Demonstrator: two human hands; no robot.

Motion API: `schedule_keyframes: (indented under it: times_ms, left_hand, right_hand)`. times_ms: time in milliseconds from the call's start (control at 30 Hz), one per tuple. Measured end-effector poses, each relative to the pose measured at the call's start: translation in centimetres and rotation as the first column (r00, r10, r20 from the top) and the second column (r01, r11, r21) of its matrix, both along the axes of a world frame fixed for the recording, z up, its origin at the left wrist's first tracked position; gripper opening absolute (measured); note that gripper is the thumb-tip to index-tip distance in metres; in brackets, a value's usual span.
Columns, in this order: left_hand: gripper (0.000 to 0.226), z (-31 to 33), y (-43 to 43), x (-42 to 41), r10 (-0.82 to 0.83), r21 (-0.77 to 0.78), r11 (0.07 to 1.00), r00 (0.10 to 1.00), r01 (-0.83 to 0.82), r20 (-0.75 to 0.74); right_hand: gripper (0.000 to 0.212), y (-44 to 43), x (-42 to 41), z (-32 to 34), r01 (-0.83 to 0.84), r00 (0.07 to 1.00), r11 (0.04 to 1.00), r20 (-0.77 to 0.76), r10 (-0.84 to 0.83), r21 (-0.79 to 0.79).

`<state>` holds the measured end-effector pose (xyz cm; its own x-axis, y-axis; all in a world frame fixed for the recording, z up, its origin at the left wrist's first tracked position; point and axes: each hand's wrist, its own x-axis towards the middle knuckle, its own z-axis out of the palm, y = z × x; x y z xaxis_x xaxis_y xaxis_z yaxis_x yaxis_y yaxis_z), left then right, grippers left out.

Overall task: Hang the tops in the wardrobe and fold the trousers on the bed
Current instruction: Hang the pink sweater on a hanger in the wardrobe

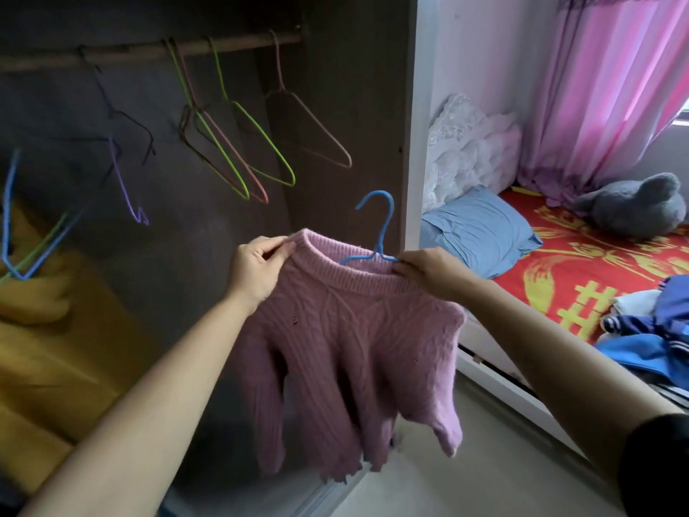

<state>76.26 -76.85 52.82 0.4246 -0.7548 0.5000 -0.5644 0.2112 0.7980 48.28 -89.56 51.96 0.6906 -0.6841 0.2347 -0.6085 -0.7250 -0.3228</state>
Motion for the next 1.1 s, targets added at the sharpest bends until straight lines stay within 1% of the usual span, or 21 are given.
schedule_keyframes:
  times_ms: [67,133,200,267,367,433,500,567,633,700,833,900,1000,1100]
  left_hand:
    - [0.018,0.0,0.5,0.9,0.002,0.034,0.999,1.0,-0.002,-0.017]
    - [0.015,0.0,0.5,1.4,-0.033,0.132,0.991,0.999,0.034,-0.013]
    - [0.015,0.0,0.7,1.9,-0.085,0.257,0.964,0.996,0.072,0.039]
    - [0.019,0.1,1.2,2.6,-0.143,0.348,0.932,0.986,0.105,0.084]
    - [0.027,-0.4,1.9,2.4,-0.227,0.399,0.901,0.969,0.172,0.095]
    - [0.026,-0.9,1.8,1.8,-0.179,0.355,0.926,0.977,0.129,0.113]
    - [0.021,-1.3,1.6,1.6,-0.074,0.25,0.967,0.991,0.045,0.111]
    - [0.019,-1.6,1.4,1.3,-0.011,0.142,0.99,1.0,0.008,0.025]
    - [0.023,-1.7,1.4,0.8,-0.001,0.088,0.996,0.997,0.007,-0.073]
    - [0.025,-1.6,1.4,0.5,-0.014,0.097,0.995,0.995,0.023,-0.095]
    - [0.026,-0.9,1.0,0.4,-0.101,0.207,0.97,0.987,0.125,-0.122]
    - [0.022,-0.6,0.8,-0.1,-0.06,0.171,0.982,0.987,0.086,-0.149]
    - [0.02,-0.1,0.8,-0.9,0.005,0.09,0.996,0.977,0.014,-0.212]
    - [0.02,0.4,0.8,-1.2,0.01,0.076,0.997,0.98,0.006,-0.198]
  right_hand:
    - [0.033,-0.4,-0.5,0.0,0.019,1.0,1.0,0.021,-0.02,0.022]
    - [0.028,-0.1,0.4,0.5,0.007,0.997,1.0,0.081,-0.006,-0.014]
    - [0.023,0.3,1.6,0.9,-0.036,0.982,0.998,0.181,0.045,-0.049]
    - [0.021,0.9,2.7,1.4,-0.089,0.956,0.994,0.274,0.105,-0.071]
    - [0.021,1.6,4.3,2.0,-0.165,0.926,0.981,0.326,0.191,-0.106]
    - [0.019,1.9,5.3,2.3,-0.191,0.912,0.973,0.343,0.225,-0.13]
    - [0.017,2.0,5.7,2.6,-0.168,0.897,0.977,0.389,0.207,-0.133]
    - [0.017,1.9,5.7,2.9,-0.139,0.891,0.983,0.417,0.178,-0.124]
    - [0.018,1.4,5.4,3.4,-0.127,0.909,0.982,0.381,0.171,-0.139]
    - [0.019,1.1,5.1,3.8,-0.123,0.925,0.982,0.342,0.167,-0.146]
    - [0.016,1.5,4.7,3.5,-0.11,0.903,0.984,0.4,0.157,-0.139]
    - [0.016,1.7,4.9,3.3,-0.115,0.895,0.982,0.414,0.167,-0.147]
    - [0.019,1.5,4.9,3.4,-0.124,0.904,0.977,0.385,0.183,-0.172]
    - [0.022,1.5,4.5,3.8,-0.134,0.915,0.967,0.347,0.204,-0.216]
